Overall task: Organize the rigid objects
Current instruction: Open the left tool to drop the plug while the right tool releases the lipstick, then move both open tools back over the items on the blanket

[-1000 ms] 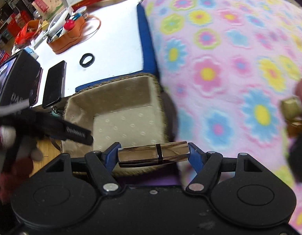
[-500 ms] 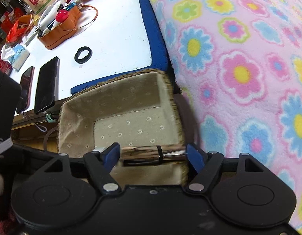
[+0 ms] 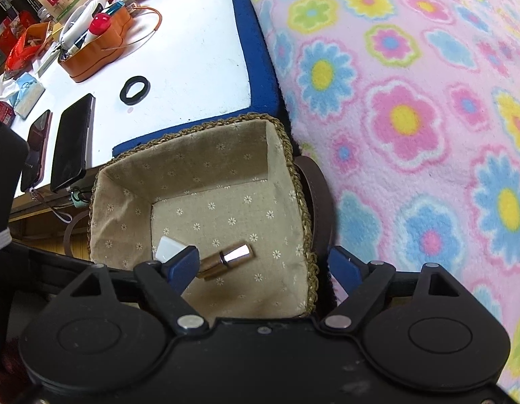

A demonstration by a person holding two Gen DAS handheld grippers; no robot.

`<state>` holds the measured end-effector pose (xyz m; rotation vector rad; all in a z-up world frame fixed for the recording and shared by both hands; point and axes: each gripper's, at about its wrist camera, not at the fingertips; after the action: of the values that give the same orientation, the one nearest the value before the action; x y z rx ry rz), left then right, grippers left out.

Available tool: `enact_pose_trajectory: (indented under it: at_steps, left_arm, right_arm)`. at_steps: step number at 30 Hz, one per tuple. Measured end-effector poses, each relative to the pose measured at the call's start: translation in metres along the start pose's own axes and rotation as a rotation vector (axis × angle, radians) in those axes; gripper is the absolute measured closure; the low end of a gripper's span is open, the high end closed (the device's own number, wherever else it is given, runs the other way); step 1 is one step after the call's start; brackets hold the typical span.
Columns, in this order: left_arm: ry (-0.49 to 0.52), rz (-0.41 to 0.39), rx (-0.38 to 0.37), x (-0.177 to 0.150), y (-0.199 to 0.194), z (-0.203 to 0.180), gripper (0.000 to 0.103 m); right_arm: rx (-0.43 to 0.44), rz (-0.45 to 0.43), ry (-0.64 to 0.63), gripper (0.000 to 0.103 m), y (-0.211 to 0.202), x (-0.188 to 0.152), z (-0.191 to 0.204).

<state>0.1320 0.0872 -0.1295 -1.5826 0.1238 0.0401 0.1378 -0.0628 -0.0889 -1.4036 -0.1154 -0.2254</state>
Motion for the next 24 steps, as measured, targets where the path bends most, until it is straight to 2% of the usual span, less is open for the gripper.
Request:
enact_pose_trajectory:
  at_steps: [7,11,16,18,24]
  left_arm:
    - [0.017,-0.027,0.006,-0.001,-0.006,-0.001,0.029]
    - [0.026,-0.043,0.016,-0.001,-0.009,-0.002,0.028]
    - [0.031,-0.056,0.02,-0.001,-0.012,0.0,0.025]
    - [0.036,-0.061,0.023,-0.002,-0.013,-0.001,0.023]
    - [0.044,-0.053,0.017,-0.005,-0.012,-0.002,0.022]
  right_arm:
    - [-0.005,-0.002,0.01,0.016,-0.003,-0.003,-0.005]
    - [-0.003,0.0,0.023,0.008,-0.004,-0.005,-0.008]
    - [-0.002,0.001,0.023,0.007,-0.006,-0.009,-0.009]
    - [-0.007,0.0,0.023,0.003,-0.007,-0.01,-0.01]
    - [-0.029,-0.001,0.014,0.0,-0.011,-0.014,-0.01]
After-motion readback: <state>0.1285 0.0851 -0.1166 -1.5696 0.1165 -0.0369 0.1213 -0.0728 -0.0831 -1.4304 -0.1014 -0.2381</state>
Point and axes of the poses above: each gripper's, at about its wrist camera, not at the fingertips, and y roughly the way its jaws point, z to its left, x to its top, and after that the axes turned 9 degrees about y, right-handed
